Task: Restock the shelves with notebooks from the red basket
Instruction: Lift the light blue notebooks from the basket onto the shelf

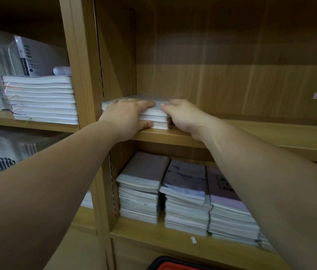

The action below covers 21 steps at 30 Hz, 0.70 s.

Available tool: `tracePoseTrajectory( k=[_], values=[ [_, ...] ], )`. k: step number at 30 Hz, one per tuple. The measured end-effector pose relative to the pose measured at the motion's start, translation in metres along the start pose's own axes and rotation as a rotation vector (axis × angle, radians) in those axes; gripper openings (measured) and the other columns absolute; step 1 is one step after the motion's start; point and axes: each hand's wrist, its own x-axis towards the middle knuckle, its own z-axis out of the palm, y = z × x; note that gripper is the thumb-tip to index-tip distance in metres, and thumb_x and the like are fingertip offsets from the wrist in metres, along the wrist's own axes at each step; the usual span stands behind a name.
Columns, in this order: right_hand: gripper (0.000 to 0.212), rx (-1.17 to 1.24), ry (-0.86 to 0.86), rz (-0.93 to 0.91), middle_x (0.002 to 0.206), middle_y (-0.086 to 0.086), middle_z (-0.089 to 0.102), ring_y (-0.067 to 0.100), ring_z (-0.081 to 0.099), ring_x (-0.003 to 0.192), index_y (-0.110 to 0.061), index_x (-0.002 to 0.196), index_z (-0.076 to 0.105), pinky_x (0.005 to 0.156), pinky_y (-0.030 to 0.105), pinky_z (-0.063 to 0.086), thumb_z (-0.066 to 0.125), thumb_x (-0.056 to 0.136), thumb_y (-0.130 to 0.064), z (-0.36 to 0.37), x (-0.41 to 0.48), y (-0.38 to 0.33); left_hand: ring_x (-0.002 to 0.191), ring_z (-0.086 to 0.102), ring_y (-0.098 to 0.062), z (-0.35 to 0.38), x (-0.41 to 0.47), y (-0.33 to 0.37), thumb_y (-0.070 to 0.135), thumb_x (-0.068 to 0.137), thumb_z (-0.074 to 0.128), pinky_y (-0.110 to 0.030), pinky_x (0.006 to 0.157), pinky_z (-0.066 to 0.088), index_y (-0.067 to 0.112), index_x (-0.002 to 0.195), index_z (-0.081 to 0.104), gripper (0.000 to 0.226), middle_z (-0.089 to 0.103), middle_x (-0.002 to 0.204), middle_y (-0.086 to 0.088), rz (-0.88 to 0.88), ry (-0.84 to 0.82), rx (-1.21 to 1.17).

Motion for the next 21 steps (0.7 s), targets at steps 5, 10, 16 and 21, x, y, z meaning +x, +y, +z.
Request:
tracePoseTrajectory(
  k=[5,10,16,21],
  values=[
    [0.059,-0.331,0.04,-0.127,0.165,0.009,0.032,0.026,0.031,0.151,-0.01,0.16,0.027,0.118,0.031,0.026,0.031,0.11,-0.042,-0.003,-0.043,-0.002,0.151,0.024,-0.024,0.003,-0.033,0.007,0.046,0.1,0.054,-0.052,0.124,0.016,0.03,0.154,0.037,0.059,0.035,0.162,-0.003,-0.087,0.191,-0.125],
    [0.051,-0.274,0.188,-0.355,0.162,-0.002,0.036,0.013,0.022,0.153,-0.022,0.155,0.039,0.116,0.016,0.017,0.046,0.107,-0.036,-0.01,-0.15,0.046,0.146,0.035,-0.025,0.027,-0.138,0.041,0.037,0.096,0.062,-0.039,0.118,0.027,0.02,0.149,0.047,0.057,0.043,0.156,-0.006,-0.032,0.357,-0.335],
    [0.051,-0.015,0.188,-0.008,0.157,-0.015,0.042,-0.001,0.032,0.147,-0.036,0.146,0.049,0.121,0.033,0.03,0.05,0.097,-0.05,0.033,-0.3,0.168,0.143,0.034,-0.007,0.117,-0.276,0.103,0.042,0.09,0.067,-0.032,0.116,0.032,0.032,0.149,0.043,0.064,0.041,0.152,0.012,-0.124,-0.088,-0.639],
    [0.064,0.016,-0.027,0.417,0.167,-0.01,0.022,0.003,0.018,0.152,-0.034,0.156,0.032,0.124,0.03,0.017,0.058,0.099,-0.041,0.082,-0.395,0.235,0.152,0.014,-0.007,0.182,-0.35,0.132,0.052,0.088,0.067,-0.03,0.122,0.021,0.036,0.158,0.02,0.086,0.018,0.166,0.01,-0.295,-0.499,-0.686]
  ],
)
